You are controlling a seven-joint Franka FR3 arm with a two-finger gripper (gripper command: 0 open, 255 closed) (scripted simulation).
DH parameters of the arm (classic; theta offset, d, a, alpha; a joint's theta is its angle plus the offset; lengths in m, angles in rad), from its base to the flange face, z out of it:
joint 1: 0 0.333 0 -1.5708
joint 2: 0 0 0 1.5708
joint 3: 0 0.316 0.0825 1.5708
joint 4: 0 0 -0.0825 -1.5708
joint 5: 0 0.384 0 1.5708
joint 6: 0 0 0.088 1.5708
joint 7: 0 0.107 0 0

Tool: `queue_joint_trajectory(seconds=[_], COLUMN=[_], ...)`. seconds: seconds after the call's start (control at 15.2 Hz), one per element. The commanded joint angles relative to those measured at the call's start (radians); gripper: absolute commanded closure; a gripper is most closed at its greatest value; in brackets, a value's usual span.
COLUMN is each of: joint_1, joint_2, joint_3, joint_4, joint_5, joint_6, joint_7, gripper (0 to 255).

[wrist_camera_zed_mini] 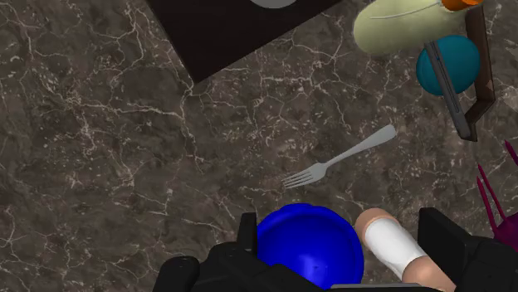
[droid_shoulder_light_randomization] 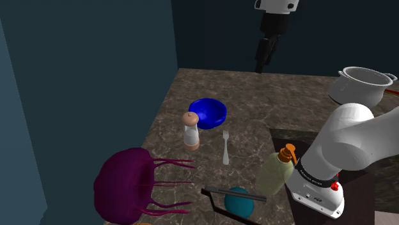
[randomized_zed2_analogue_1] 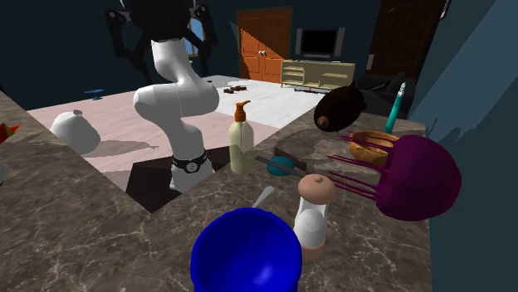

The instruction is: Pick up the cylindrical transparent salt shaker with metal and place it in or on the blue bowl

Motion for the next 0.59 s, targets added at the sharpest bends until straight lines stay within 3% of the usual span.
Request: queue_joint_trajectory(seconds=[0.0,0.53], joint_1=[0.0,0.028], joint_2=[0.0,0.136], joint_3=[0.0,0.166], joint_4=[0.0,-0.038], joint_5=[0.0,0.048], joint_6=[0.0,0.217], joint_7=[0.0,0.178], gripper=[0,0])
